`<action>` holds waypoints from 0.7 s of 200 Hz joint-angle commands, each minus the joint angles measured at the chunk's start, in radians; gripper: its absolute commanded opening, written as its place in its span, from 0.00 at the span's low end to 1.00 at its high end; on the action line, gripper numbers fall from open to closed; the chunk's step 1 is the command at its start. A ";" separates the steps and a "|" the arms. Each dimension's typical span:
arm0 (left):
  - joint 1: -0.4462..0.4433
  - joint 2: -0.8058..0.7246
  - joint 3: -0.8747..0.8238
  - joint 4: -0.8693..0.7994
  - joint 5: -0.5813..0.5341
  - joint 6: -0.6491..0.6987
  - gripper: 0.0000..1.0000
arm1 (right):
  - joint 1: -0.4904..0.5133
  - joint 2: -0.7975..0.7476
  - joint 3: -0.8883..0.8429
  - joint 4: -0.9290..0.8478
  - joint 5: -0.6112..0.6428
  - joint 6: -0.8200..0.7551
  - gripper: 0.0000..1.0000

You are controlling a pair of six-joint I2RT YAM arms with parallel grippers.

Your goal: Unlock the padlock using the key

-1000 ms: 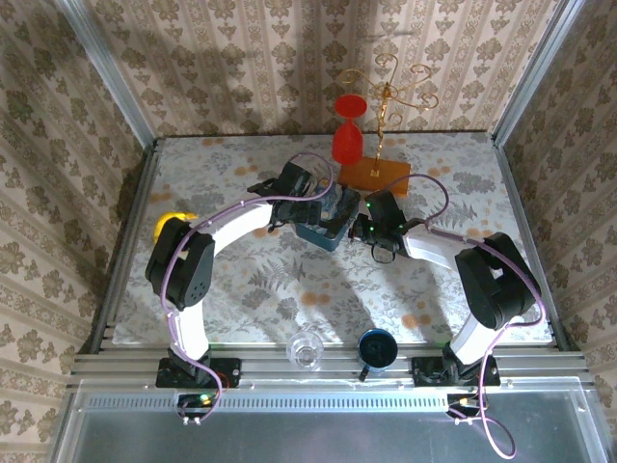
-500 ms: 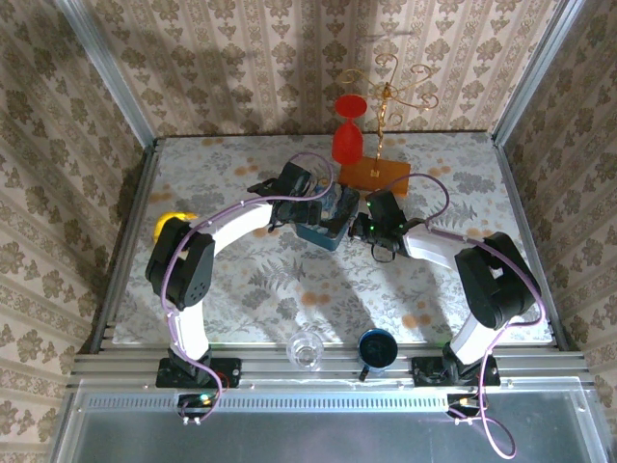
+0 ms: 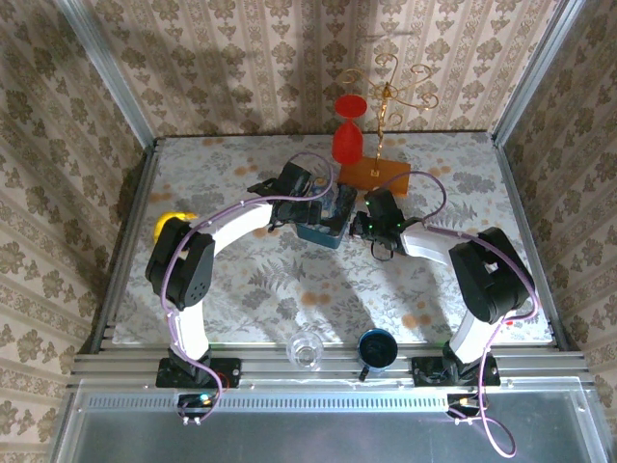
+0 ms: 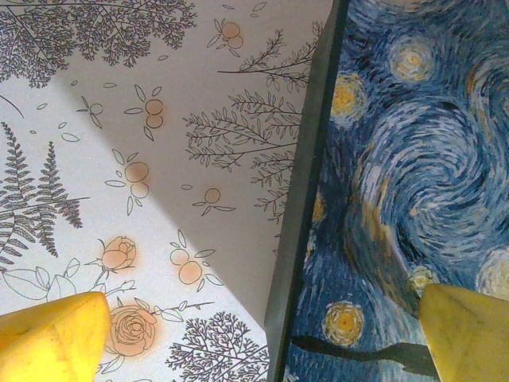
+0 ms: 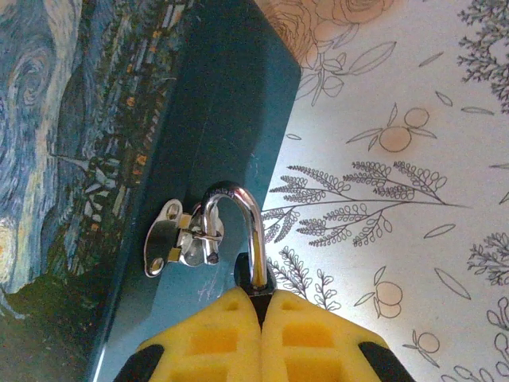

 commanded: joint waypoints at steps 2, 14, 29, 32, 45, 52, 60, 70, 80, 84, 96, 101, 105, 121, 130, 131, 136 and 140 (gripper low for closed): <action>0.013 0.045 -0.034 -0.178 -0.029 0.043 1.00 | -0.017 -0.013 0.019 0.080 0.098 -0.044 0.00; 0.013 0.045 -0.034 -0.178 -0.030 0.043 1.00 | -0.018 -0.016 0.013 0.099 0.105 -0.047 0.00; 0.013 0.048 -0.033 -0.178 -0.029 0.045 1.00 | -0.016 -0.018 0.009 0.119 0.110 -0.044 0.00; 0.013 0.048 -0.033 -0.179 -0.029 0.044 1.00 | -0.017 -0.017 0.010 0.123 0.111 -0.043 0.00; 0.013 0.051 -0.033 -0.180 -0.028 0.044 1.00 | -0.018 -0.014 0.013 0.133 0.114 -0.039 0.00; 0.013 0.052 -0.032 -0.180 -0.029 0.045 1.00 | -0.017 -0.013 0.015 0.137 0.117 -0.042 0.00; 0.013 0.052 -0.034 -0.180 -0.028 0.044 1.00 | -0.017 -0.008 0.023 0.134 0.122 -0.049 0.00; 0.013 0.052 -0.036 -0.180 -0.029 0.044 1.00 | -0.017 -0.002 0.028 0.133 0.126 -0.064 0.00; 0.013 0.052 -0.037 -0.179 -0.029 0.046 1.00 | -0.017 0.004 0.031 0.129 0.130 -0.076 0.00; 0.013 0.052 -0.037 -0.180 -0.030 0.046 1.00 | -0.017 0.006 0.033 0.126 0.132 -0.081 0.00; 0.013 0.050 -0.039 -0.179 -0.031 0.046 1.00 | -0.017 0.014 0.040 0.113 0.138 -0.091 0.00; 0.013 0.050 -0.039 -0.179 -0.032 0.047 1.00 | -0.017 0.015 0.041 0.109 0.141 -0.094 0.00; 0.013 0.050 -0.040 -0.178 -0.032 0.047 1.00 | -0.017 0.018 0.043 0.107 0.142 -0.096 0.00; 0.014 0.050 -0.040 -0.178 -0.032 0.048 1.00 | -0.017 0.019 0.042 0.098 0.146 -0.096 0.00; 0.015 0.050 -0.040 -0.178 -0.032 0.047 1.00 | -0.017 0.020 0.043 0.088 0.153 -0.095 0.00; 0.015 0.049 -0.040 -0.178 -0.032 0.046 1.00 | -0.017 0.020 0.043 0.087 0.154 -0.095 0.00; 0.016 0.049 -0.042 -0.178 -0.031 0.047 1.00 | -0.018 0.020 0.044 0.081 0.159 -0.093 0.00; 0.016 0.049 -0.042 -0.179 -0.031 0.047 1.00 | -0.017 0.021 0.044 0.076 0.161 -0.092 0.00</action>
